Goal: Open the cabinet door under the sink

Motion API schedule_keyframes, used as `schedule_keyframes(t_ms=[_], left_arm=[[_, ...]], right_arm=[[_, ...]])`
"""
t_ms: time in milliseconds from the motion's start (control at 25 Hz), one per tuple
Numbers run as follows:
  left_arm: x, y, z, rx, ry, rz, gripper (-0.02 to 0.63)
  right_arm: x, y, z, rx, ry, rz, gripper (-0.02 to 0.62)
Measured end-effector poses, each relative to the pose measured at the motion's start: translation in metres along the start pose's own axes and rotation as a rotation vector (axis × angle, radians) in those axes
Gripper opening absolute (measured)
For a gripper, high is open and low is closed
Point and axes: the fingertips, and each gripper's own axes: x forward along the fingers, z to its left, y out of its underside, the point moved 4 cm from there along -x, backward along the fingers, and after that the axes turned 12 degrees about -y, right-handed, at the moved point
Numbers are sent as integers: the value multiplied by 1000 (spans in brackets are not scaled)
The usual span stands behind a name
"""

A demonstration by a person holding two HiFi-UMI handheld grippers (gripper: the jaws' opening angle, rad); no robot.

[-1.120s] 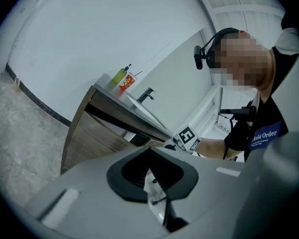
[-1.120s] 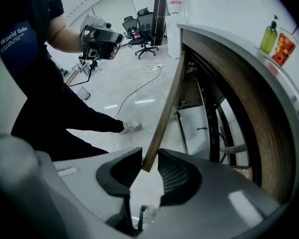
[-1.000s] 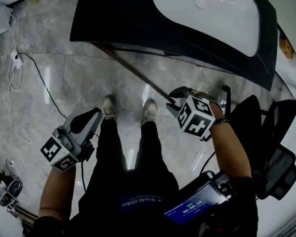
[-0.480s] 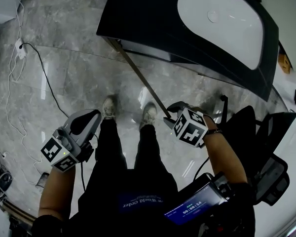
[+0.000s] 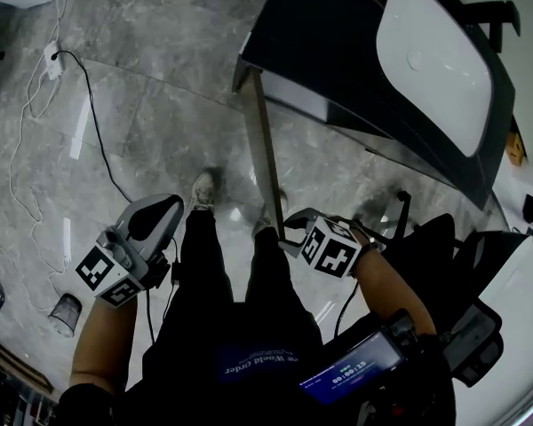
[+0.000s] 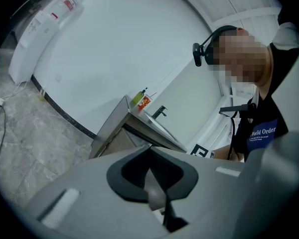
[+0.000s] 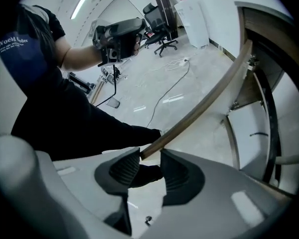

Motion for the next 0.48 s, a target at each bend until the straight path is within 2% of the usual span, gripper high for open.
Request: schedule_keyframes(t_ms=[240, 360, 480], left_arm=[[-29, -1, 24, -28, -51, -36, 0], [-44, -3, 35, -38, -77, -61, 0], [-63, -5, 51, -51, -108, -82, 0]], right_arm=[[31, -56, 13, -105, -58, 16, 121], [37, -96, 6, -152, -33, -29, 91], [38, -144, -9, -184, -10, -77, 91]])
